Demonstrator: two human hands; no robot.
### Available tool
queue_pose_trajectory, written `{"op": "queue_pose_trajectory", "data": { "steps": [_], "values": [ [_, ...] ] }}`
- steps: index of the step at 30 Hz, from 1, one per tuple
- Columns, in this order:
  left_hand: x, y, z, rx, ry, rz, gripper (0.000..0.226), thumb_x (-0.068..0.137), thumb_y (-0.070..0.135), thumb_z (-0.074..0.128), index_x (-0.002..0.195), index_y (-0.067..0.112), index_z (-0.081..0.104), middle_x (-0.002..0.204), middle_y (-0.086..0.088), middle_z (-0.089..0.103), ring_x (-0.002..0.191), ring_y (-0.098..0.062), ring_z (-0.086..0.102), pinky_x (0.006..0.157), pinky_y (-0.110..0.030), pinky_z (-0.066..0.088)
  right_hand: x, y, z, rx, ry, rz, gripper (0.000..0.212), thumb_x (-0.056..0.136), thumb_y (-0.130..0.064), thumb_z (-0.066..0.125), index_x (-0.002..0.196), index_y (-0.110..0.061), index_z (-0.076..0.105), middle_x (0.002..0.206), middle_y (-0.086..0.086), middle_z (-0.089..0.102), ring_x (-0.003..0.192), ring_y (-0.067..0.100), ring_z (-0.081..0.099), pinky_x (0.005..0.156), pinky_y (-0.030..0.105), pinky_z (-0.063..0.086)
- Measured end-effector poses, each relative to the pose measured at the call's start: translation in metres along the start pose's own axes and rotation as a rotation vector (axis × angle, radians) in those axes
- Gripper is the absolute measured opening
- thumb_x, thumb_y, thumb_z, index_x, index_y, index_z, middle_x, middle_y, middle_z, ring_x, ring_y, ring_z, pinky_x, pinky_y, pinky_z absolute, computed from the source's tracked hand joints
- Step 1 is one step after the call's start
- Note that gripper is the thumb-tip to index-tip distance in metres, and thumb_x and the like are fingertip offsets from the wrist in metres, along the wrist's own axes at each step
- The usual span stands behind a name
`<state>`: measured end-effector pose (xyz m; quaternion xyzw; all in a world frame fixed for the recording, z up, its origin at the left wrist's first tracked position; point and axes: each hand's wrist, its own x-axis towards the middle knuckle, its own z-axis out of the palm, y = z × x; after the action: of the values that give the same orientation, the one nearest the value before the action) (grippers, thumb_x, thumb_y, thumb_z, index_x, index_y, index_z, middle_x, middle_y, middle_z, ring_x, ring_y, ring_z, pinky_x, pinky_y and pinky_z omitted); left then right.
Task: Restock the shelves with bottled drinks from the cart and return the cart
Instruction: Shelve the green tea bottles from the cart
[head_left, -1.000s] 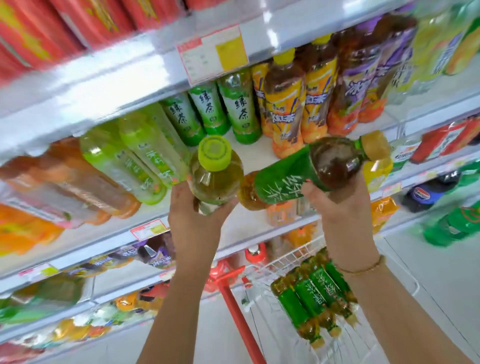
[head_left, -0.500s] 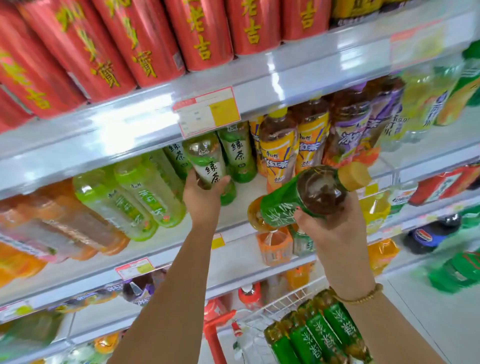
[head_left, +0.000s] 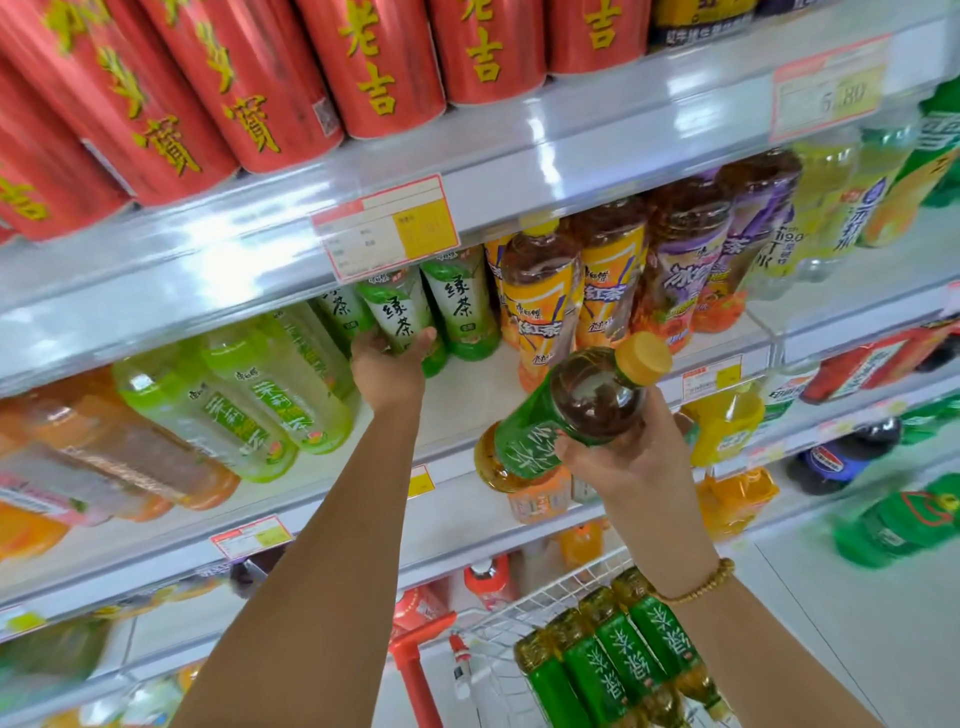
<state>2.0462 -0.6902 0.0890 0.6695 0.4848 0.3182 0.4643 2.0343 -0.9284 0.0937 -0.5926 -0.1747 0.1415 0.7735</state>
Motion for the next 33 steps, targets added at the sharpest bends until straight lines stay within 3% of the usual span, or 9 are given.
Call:
{"op": "queue_pose_trajectory", "data": {
  "steps": [3,5,11,13,15,21,25,28,33],
  "values": [
    [-0.01,0.005,-0.019,-0.147,-0.102,-0.131,0.042,0.074,0.024,0.078,0.106,0.006,0.058,0.088,-0.001,0.06,0.087,-0.021,0.058,0.074,-0.025,0.049,-0.001,0.0,-0.001,-0.013,0.001,0.02,0.046,0.073,0.012,0.07,0.113,-0.001,0.052,0.107,0.014,0.063,0.093,0.006,0.063,0.076,0.011,0.049],
    [-0.03,0.005,-0.038,-0.167,-0.198,-0.146,0.05,0.078,0.023,0.074,0.121,0.006,0.054,0.085,0.005,0.06,0.084,-0.018,0.06,0.085,-0.034,0.051,-0.001,-0.001,-0.003,-0.019,-0.006,0.027,0.045,0.073,0.011,0.07,0.113,-0.001,0.054,0.106,0.014,0.064,0.094,0.009,0.063,0.074,0.011,0.049],
    [-0.114,-0.002,-0.066,0.035,-0.881,0.174,0.053,0.066,0.017,0.08,0.112,0.031,0.06,0.109,0.014,0.067,0.102,0.001,0.062,0.088,-0.013,0.049,0.012,-0.002,-0.007,-0.104,-0.166,0.085,0.052,0.065,-0.01,0.076,0.113,-0.01,0.058,0.107,0.01,0.068,0.104,0.024,0.063,0.079,0.027,0.056],
    [-0.123,-0.011,-0.065,0.085,-0.886,0.196,0.056,0.065,0.013,0.083,0.112,0.031,0.059,0.107,0.015,0.068,0.102,0.002,0.062,0.087,-0.015,0.049,0.013,-0.002,-0.01,-0.134,-0.244,0.119,0.059,0.063,-0.016,0.077,0.117,-0.007,0.058,0.111,0.012,0.067,0.107,0.027,0.062,0.09,0.044,0.053],
    [-0.129,-0.024,-0.064,0.098,-0.876,0.172,0.057,0.064,0.012,0.084,0.112,0.029,0.059,0.107,0.014,0.069,0.102,-0.001,0.063,0.085,-0.017,0.051,0.009,0.006,-0.015,-0.134,-0.299,0.154,0.059,0.062,-0.018,0.078,0.117,-0.009,0.058,0.112,0.01,0.067,0.107,0.025,0.061,0.095,0.05,0.049],
    [-0.147,-0.076,-0.054,0.199,-0.907,0.078,0.068,0.051,0.037,0.086,0.112,0.035,0.057,0.107,0.016,0.067,0.101,-0.001,0.062,0.087,-0.024,0.05,-0.016,0.057,-0.032,-0.129,-0.395,0.309,0.06,0.068,-0.003,0.074,0.125,-0.004,0.054,0.12,0.014,0.062,0.114,0.027,0.057,0.092,0.046,0.051],
    [-0.157,-0.11,-0.038,0.218,-0.836,0.041,0.054,0.06,0.02,0.087,0.1,0.037,0.054,0.1,0.018,0.064,0.097,-0.006,0.062,0.085,-0.027,0.05,-0.027,0.095,-0.054,-0.029,-0.341,0.466,0.051,0.076,-0.005,0.073,0.124,-0.01,0.057,0.12,0.006,0.064,0.11,0.017,0.061,0.09,0.032,0.052],
    [-0.157,-0.129,-0.03,0.237,-0.781,0.0,0.066,0.056,0.027,0.085,0.114,0.027,0.053,0.109,0.008,0.065,0.102,-0.013,0.062,0.089,-0.035,0.051,-0.036,0.131,-0.088,0.017,-0.199,0.646,0.049,0.077,-0.026,0.072,0.122,-0.011,0.059,0.118,0.008,0.065,0.109,0.02,0.063,0.094,0.033,0.051],
    [-0.15,-0.149,-0.023,0.301,-0.751,0.01,0.066,0.063,0.015,0.085,0.12,0.02,0.052,0.112,0.003,0.064,0.101,-0.014,0.061,0.087,-0.03,0.05,-0.074,0.216,-0.144,-0.013,0.296,1.065,0.034,0.09,-0.002,0.055,0.121,0.013,0.051,0.084,0.014,0.061,0.073,0.019,0.06,0.101,0.042,0.045]
  ]
}}
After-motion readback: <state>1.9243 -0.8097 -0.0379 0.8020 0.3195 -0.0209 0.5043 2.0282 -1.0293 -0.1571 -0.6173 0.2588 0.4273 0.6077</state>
